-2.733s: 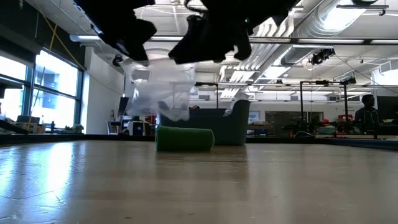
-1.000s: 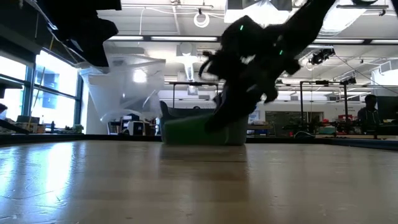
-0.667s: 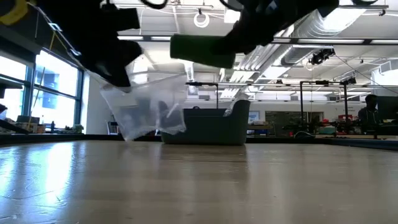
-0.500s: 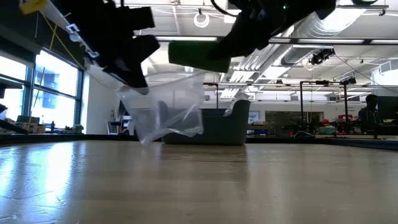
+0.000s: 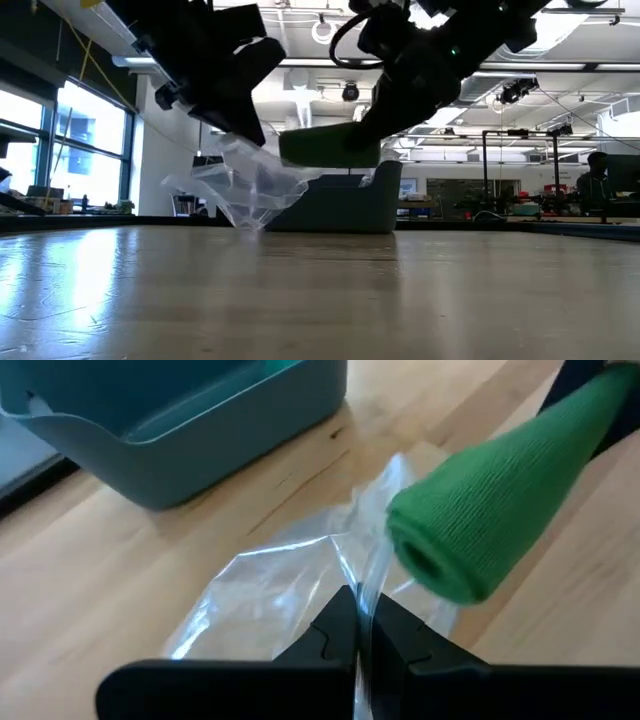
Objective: Roll bandage
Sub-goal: Put the green bandage into the transparent zip bag
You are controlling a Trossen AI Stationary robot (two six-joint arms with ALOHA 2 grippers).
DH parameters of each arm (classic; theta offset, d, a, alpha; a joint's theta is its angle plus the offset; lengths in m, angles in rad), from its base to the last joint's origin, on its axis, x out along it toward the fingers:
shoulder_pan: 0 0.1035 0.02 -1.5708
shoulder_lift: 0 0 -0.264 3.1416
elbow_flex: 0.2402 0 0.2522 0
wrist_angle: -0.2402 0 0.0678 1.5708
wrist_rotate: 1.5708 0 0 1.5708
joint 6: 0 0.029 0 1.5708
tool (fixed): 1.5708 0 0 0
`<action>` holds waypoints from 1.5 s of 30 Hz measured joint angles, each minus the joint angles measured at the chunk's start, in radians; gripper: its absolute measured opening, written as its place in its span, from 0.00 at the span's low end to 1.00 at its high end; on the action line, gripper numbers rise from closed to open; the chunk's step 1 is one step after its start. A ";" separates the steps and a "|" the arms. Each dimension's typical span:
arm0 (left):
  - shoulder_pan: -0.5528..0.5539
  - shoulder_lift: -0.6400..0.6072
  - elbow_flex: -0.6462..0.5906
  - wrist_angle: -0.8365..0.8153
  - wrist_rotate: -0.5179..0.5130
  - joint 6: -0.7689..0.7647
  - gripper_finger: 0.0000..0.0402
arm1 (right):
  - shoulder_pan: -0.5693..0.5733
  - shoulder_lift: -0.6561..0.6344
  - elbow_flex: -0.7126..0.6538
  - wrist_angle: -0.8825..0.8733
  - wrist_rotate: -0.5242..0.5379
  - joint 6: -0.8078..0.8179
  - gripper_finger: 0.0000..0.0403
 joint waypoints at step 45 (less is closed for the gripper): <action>0.028 -0.002 0.002 0.370 0.094 0.193 0.00 | -0.041 0.006 0.122 -0.006 -0.076 0.202 0.37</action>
